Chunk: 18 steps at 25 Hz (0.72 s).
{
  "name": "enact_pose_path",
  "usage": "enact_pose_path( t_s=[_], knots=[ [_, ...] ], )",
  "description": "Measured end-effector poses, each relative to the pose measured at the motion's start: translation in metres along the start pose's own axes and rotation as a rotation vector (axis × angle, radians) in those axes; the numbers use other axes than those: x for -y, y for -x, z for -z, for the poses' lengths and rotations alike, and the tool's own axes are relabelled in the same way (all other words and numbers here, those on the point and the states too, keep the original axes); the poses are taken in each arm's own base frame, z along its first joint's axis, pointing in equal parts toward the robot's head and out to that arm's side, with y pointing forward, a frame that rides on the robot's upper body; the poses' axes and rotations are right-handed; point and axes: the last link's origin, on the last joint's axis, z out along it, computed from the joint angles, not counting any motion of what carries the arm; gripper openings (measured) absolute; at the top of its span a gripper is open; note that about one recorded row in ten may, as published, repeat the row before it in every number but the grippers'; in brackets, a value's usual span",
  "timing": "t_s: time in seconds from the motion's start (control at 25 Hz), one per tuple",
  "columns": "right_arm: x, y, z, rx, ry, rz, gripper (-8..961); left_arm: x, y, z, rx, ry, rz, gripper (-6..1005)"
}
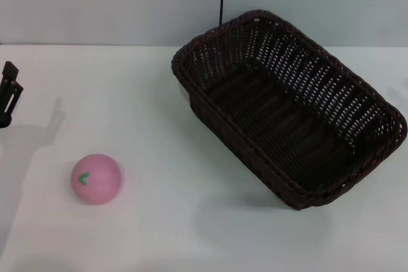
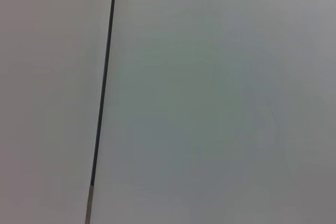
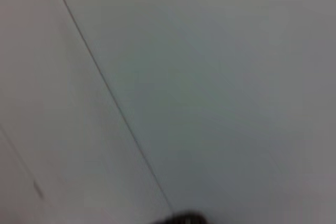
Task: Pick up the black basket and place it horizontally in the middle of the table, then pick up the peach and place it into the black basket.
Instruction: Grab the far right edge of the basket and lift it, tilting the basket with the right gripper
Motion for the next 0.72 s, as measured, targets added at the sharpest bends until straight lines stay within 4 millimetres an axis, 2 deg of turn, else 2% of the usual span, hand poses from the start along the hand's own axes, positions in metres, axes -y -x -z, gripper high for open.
enact_pose_path(
  t_s=[0.12, 0.16, 0.2, 0.28, 0.4, 0.52, 0.56, 0.6, 0.64, 0.68, 0.72],
  knots=[
    [0.000, 0.024, -0.003, -0.149, 0.004, -0.053, 590, 0.000, 0.000, 0.000, 0.000, 0.000, 0.000, 790],
    [0.000, 0.041, -0.006, -0.236, 0.008, -0.083, 590, -0.002, 0.000, -0.001, -0.002, 0.000, 0.008, 789],
    [0.000, 0.041, -0.006, -0.236, 0.008, -0.083, 590, -0.002, 0.000, -0.001, -0.002, 0.000, 0.008, 788],
    [0.002, 0.059, -0.012, -0.365, 0.000, -0.118, 590, -0.003, 0.001, 0.004, 0.000, -0.005, 0.013, 787],
    [0.003, 0.064, -0.020, -0.428, -0.017, -0.133, 589, -0.003, 0.001, 0.004, 0.000, -0.005, 0.013, 785],
    [0.008, 0.065, -0.036, -0.482, -0.051, -0.146, 589, -0.004, 0.002, 0.006, 0.004, -0.001, 0.014, 782],
    [0.011, 0.060, -0.049, -0.495, -0.056, -0.159, 589, -0.005, 0.003, 0.010, 0.016, 0.001, 0.016, 781],
    [0.011, 0.060, -0.049, -0.495, -0.056, -0.159, 589, -0.005, 0.003, 0.010, 0.016, 0.001, 0.016, 781],
    [0.014, 0.052, -0.065, -0.506, -0.053, -0.169, 589, -0.005, 0.004, 0.011, 0.019, 0.001, 0.017, 780],
    [0.014, 0.052, -0.065, -0.506, -0.053, -0.169, 589, -0.005, 0.004, 0.011, 0.019, 0.001, 0.017, 779],
    [0.015, 0.047, -0.074, -0.519, -0.047, -0.169, 589, -0.005, 0.004, 0.011, 0.019, 0.001, 0.017, 778]
  ],
)
